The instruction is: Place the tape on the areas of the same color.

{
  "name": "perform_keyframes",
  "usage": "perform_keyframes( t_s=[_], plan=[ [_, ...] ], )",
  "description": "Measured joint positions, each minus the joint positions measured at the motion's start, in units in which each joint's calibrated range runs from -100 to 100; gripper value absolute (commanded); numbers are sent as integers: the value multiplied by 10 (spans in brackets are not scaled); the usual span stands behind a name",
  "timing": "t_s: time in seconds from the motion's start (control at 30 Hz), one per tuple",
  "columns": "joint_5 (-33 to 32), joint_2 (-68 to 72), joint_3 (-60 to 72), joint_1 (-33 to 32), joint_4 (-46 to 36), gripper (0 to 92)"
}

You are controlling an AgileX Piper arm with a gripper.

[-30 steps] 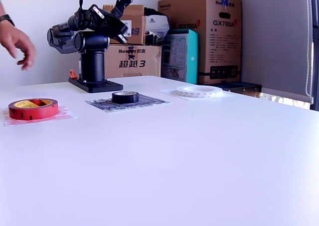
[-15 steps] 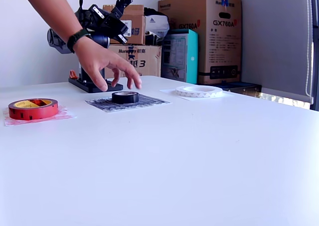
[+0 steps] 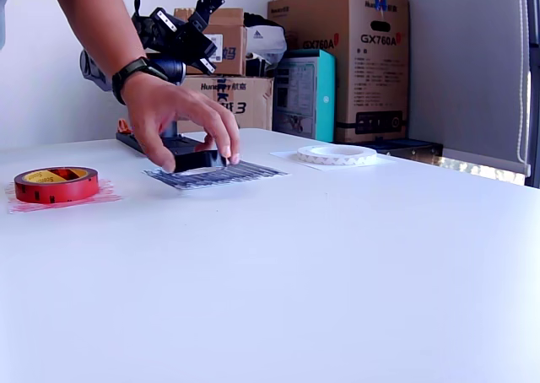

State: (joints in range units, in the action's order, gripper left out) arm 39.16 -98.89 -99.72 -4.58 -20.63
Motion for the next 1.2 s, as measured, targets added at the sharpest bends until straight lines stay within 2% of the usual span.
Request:
perform_keyframes(
  t_s=[1.2],
  plan=[
    [1,0,0,0,1,1]
  ],
)
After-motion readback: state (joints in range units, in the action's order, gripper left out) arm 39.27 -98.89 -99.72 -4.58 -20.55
